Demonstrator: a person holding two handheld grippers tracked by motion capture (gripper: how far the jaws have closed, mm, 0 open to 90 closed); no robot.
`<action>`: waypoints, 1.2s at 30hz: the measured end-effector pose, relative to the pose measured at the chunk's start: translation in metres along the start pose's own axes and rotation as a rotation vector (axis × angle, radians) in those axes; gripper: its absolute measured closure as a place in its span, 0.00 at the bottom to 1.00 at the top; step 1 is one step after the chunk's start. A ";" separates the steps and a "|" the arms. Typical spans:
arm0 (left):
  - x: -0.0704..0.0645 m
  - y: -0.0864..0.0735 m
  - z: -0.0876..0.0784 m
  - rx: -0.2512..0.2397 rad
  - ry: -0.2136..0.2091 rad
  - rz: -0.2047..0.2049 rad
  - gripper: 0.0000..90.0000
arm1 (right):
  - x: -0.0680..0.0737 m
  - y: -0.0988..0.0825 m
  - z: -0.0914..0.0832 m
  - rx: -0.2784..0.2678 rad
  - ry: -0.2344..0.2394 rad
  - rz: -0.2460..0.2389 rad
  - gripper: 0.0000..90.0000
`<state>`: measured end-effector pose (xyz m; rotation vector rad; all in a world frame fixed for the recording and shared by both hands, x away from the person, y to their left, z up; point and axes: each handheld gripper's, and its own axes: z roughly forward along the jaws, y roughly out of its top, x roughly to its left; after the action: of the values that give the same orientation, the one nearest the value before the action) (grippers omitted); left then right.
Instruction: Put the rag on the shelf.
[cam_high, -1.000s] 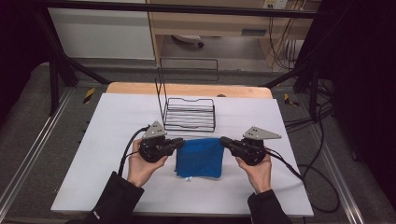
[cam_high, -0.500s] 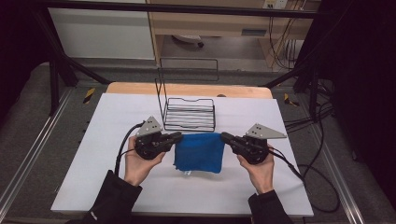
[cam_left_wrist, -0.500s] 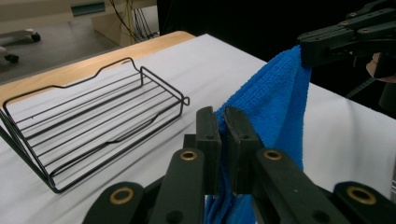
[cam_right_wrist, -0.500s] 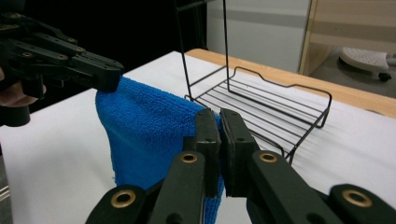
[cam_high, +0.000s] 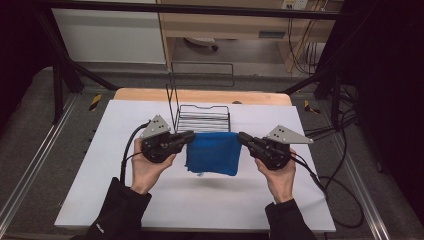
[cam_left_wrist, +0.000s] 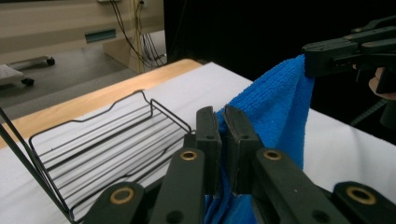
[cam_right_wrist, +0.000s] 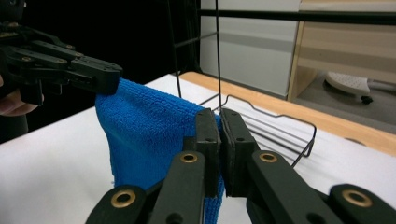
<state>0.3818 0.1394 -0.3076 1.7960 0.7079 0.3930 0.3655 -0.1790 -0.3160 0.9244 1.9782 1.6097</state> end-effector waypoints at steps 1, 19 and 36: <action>0.001 0.002 -0.001 -0.010 0.001 -0.004 0.95 | 0.000 0.000 0.000 0.000 0.000 0.000 0.97; 0.012 0.027 -0.011 -0.118 0.031 -0.006 0.95 | 0.006 0.040 0.006 -0.080 -0.041 -0.067 0.97; 0.020 0.059 -0.019 -0.213 0.062 0.000 0.95 | 0.008 0.075 0.008 -0.167 -0.060 -0.084 0.97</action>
<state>0.4017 0.1539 -0.2468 1.5890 0.6827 0.5065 0.3826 -0.1592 -0.2444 0.8049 1.7872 1.6515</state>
